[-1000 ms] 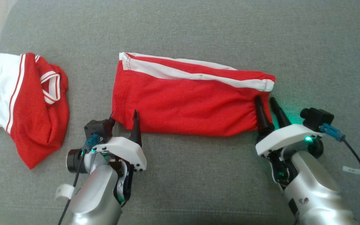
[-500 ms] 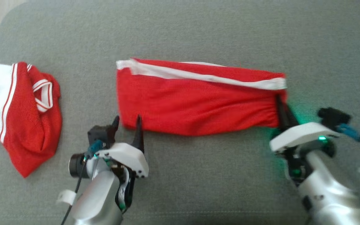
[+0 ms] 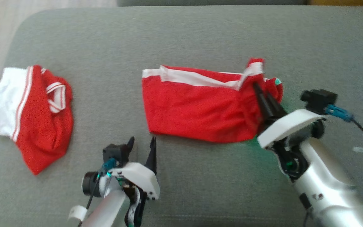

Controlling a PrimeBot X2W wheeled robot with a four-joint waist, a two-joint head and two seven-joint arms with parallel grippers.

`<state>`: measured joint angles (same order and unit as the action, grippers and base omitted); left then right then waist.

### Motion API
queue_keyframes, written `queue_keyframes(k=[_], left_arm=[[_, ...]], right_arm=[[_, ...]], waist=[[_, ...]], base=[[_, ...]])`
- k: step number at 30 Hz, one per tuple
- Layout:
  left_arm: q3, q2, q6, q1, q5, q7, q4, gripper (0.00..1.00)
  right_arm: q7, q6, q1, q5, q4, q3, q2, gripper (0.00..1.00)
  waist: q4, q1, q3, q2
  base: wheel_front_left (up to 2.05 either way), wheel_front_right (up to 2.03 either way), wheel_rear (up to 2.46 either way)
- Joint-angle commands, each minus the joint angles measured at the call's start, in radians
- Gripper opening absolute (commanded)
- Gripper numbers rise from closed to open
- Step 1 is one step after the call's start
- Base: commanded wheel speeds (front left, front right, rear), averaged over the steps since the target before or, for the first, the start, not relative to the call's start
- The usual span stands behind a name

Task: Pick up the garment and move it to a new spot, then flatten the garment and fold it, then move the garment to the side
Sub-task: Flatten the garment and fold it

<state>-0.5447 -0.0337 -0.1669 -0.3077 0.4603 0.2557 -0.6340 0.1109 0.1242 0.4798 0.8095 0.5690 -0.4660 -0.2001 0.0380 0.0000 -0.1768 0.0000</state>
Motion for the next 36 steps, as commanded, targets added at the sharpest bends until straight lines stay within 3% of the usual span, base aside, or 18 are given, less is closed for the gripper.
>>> queue_keyframes(k=[1, 6, 12, 20, 21, 22, 23, 30, 36], left_arm=[[0.011, -0.017, -0.001, -0.002, 0.009, 0.006, 0.028, 1.0], [-0.041, -0.017, 0.0, 0.015, 0.036, 0.006, 0.03, 1.0], [-0.116, -0.017, -0.007, 0.031, 0.071, 0.006, 0.041, 1.0], [-0.147, -0.017, -0.019, 0.036, 0.094, 0.006, 0.046, 1.0], [-0.148, -0.017, -0.021, 0.036, 0.095, 0.006, 0.046, 1.0], [-0.149, -0.017, -0.023, 0.035, 0.096, 0.006, 0.048, 1.0], [-0.15, -0.017, -0.025, 0.034, 0.097, 0.006, 0.049, 1.0], [-0.119, -0.017, -0.045, 0.02, 0.069, 0.006, 0.074, 1.0], [-0.047, -0.017, -0.069, 0.021, -0.011, 0.006, 0.126, 1.0]], right_arm=[[-0.021, 0.007, 0.029, -0.001, -0.059, -0.033, 0.022, 0.0], [-0.077, 0.007, 0.05, -0.03, -0.077, -0.054, 0.067, 0.0], [-0.093, 0.007, 0.098, -0.126, 0.048, -0.013, 0.111, 0.0], [-0.077, 0.007, 0.14, -0.182, 0.16, -0.01, 0.142, 0.0], [-0.07, 0.007, 0.146, -0.184, 0.171, -0.012, 0.144, 0.09], [-0.061, 0.007, 0.152, -0.187, 0.18, -0.015, 0.146, 0.89], [-0.048, 0.007, 0.156, -0.187, 0.185, -0.018, 0.147, 1.0], [0.083, 0.007, 0.152, -0.175, 0.162, -0.028, 0.149, 1.0], [0.144, 0.007, 0.11, -0.254, 0.163, 0.094, 0.128, 1.0]], waist=[[0.043, 0.0, 0.008, 0.0], [0.145, 0.0, 0.01, 0.0], [0.296, 0.0, 0.001, 0.0], [0.369, 0.0, -0.012, 0.0], [0.371, 0.0, -0.013, 0.0], [0.372, 0.0, -0.015, 0.0], [0.37, 0.0, -0.016, 0.0], [0.292, 0.0, -0.004, 0.0], [0.177, 0.0, 0.017, 0.0]], base=[[0.0, 0.0, 0.0], [0.0, 0.0, 0.0], [0.0, 0.0, 0.0], [0.0, 0.0, 0.0], [0.0, 0.0, 0.0], [0.0, 0.0, 0.0], [0.0, 0.0, 0.0], [0.0, 0.0, 0.0], [0.0, 0.0, 0.0]])
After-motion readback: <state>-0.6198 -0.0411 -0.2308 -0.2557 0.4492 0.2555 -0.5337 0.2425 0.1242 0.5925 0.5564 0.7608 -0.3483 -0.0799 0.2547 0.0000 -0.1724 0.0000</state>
